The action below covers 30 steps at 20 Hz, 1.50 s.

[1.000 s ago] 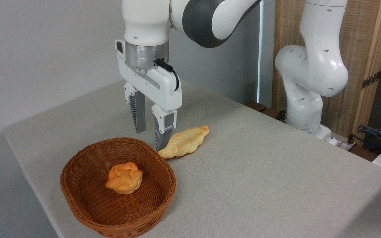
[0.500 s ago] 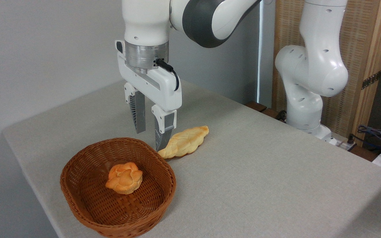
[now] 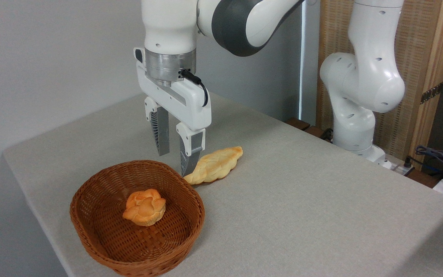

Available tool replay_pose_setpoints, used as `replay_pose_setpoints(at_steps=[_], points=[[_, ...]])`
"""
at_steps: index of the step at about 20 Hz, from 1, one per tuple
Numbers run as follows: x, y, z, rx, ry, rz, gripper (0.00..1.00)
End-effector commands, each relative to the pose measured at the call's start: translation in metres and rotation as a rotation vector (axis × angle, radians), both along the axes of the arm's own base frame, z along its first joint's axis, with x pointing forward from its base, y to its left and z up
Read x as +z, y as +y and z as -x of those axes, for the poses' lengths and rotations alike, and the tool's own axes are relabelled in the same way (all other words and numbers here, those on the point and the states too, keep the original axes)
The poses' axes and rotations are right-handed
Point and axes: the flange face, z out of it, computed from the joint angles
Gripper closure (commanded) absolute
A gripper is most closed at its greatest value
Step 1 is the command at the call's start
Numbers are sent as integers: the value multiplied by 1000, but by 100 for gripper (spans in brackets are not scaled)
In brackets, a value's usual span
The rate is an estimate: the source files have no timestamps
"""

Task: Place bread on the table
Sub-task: 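Lower the open gripper into the basket around the orange bun, then close the gripper on the orange bun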

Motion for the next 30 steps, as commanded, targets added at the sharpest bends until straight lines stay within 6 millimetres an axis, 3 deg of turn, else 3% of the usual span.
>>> replay_pose_setpoints(at_steps=[1, 5, 16, 19, 27, 28, 30], points=[[1, 1, -7, 0, -24, -10, 0], [-6, -1, -19, 5, -77, -13, 0], [-70, -20, -53, -21, -104, -51, 0], [-91, -41, -59, -58, -106, -63, 0], [-103, -53, -59, -84, -92, -75, 0], [-103, -53, -59, -88, -92, -80, 2], [-103, -53, -59, -94, -94, -89, 24]])
